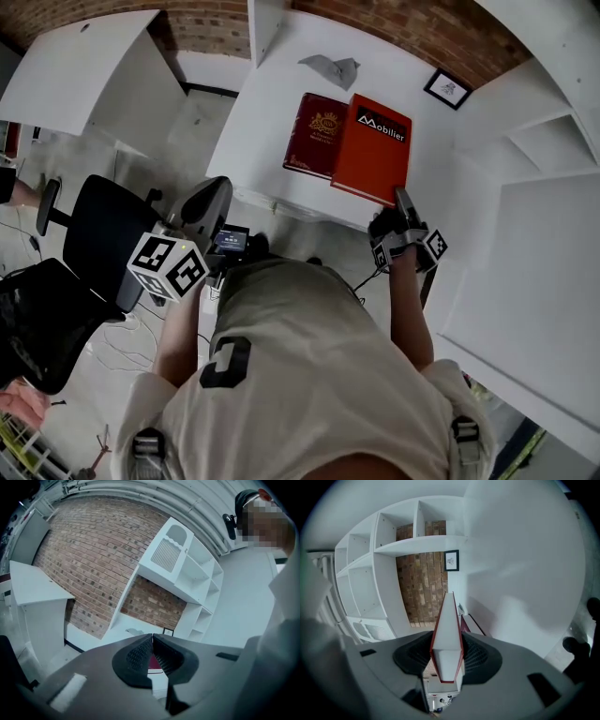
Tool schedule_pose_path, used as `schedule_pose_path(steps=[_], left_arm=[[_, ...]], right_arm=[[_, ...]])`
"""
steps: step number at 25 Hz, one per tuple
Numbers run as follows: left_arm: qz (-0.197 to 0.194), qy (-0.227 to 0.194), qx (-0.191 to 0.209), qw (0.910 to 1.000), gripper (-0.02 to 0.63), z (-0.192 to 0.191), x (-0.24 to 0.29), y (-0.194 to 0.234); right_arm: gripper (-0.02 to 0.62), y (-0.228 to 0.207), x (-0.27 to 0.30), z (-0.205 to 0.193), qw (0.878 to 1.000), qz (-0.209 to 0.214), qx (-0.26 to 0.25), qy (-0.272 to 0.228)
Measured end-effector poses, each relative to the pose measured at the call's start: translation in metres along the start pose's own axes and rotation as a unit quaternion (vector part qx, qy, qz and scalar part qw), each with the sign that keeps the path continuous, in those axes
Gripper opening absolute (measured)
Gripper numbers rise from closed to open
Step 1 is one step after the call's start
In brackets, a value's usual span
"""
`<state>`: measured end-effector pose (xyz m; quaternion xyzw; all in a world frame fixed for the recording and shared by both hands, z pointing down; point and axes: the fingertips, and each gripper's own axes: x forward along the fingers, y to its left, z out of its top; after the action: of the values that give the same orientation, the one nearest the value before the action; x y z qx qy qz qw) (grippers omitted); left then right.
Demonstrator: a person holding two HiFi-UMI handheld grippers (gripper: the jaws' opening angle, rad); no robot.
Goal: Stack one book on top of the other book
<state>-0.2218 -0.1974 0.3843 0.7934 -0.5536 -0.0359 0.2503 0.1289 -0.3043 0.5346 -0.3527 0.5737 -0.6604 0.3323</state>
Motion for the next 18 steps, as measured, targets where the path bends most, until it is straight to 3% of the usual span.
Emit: schedule_pose_path(steps=[9,18], left_arm=[[-0.018,0.001,-0.012,0.9998,0.006,0.011,-0.014,0.059],[-0.035,0.017,-0.021,0.999,0.006,0.008,-0.009,0.085]], right_arm=[[0.163,0.008,0.013,-0.031,0.999,-0.004,-0.026,-0.024],[0.163,0.005,0.022,-0.054,0.999,-0.026,-0.042,-0.021]])
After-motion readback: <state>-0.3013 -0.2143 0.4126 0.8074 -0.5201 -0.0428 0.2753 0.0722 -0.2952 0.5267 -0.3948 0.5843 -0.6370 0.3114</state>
